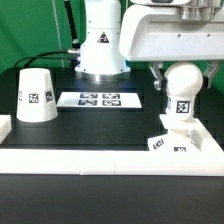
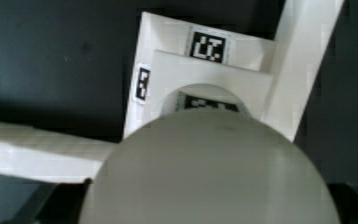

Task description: Assemble lamp

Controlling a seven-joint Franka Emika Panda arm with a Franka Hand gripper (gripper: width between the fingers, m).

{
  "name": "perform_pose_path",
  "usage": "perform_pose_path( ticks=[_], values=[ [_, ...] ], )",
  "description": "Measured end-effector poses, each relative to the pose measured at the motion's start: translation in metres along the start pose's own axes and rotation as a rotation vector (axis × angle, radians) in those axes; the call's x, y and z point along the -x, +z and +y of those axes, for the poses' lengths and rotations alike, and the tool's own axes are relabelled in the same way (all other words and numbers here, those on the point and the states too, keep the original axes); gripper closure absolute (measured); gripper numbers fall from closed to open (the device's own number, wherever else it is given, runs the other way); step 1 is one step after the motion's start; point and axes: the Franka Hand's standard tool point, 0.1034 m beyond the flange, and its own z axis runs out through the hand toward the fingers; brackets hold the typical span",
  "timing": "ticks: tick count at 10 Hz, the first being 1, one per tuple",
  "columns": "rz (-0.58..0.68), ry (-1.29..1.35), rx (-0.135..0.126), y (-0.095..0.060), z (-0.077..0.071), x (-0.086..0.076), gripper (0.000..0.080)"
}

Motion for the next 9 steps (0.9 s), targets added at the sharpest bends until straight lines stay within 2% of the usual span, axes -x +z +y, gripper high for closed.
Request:
perform_pose_path(
  ticks=[6,9],
  values=[
    [-0.007,0.542,0.002,-0.0003,-0.0008,0.0009,0.022],
    [-0.024,0.795,-0.024,0.0002,-0.0026,0.0015,0.022]
  ],
)
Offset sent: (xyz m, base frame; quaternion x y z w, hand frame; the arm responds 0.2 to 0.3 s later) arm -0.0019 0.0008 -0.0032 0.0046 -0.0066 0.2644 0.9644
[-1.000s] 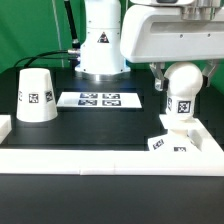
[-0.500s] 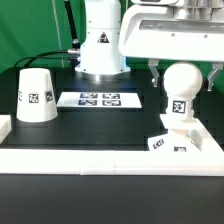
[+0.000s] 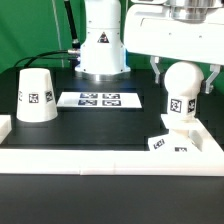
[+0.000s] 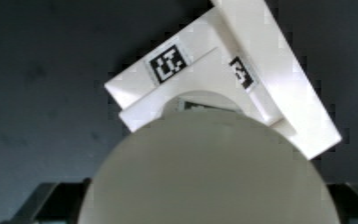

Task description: Assemble lamp

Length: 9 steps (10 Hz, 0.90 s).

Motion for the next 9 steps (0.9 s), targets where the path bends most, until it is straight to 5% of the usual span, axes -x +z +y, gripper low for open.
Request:
perform_pose_path(
  ticks=[5,6,9],
  values=[
    [-0.036,0.124,-0.013,0.0002,-0.0017,0.0045,0.022],
    [-0.036,0.088,-0.014,0.0002,-0.0017,0.0046,0.0129],
    [-0.034,-0.122,-0.018,0.0,-0.0027,0.0056,0.0101]
  ],
)
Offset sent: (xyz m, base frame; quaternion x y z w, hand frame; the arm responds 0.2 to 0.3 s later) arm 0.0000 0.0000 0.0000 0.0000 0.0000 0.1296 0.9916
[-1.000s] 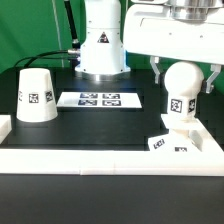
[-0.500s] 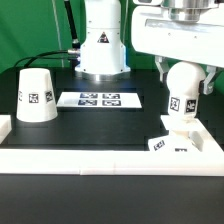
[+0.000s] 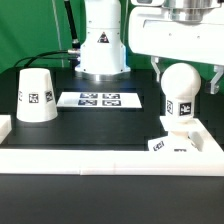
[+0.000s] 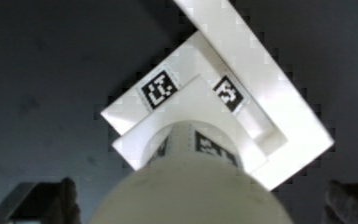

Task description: Assemble lamp

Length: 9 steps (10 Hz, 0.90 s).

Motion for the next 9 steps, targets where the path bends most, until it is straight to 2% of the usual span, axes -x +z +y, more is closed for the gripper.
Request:
perform_pose_path(
  ticks=[3,9],
  values=[
    [0.001,-0.317,0.0,0.0,-0.0036,0.0033,0.0101],
    [0.001,-0.866,0.001,0.0008,0.0001,-0.0007,0.0101]
  ],
)
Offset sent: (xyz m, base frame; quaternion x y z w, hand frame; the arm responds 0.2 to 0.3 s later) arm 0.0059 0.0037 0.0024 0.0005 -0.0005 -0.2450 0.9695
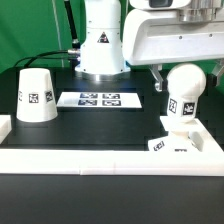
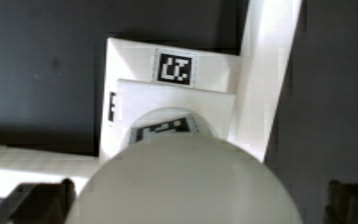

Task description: Assemble lamp

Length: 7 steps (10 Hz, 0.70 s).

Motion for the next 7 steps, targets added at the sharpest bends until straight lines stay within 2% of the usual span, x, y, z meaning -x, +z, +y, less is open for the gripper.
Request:
perform_pose_path(
  ticks=[2,7],
  values=[
    [-0.001,-0.174,0.0,0.0003,0.0008,0.0002,0.0101],
    [-0.018,-0.511,0.033,0.0022,0.0007,-0.002,0.0101]
  ],
)
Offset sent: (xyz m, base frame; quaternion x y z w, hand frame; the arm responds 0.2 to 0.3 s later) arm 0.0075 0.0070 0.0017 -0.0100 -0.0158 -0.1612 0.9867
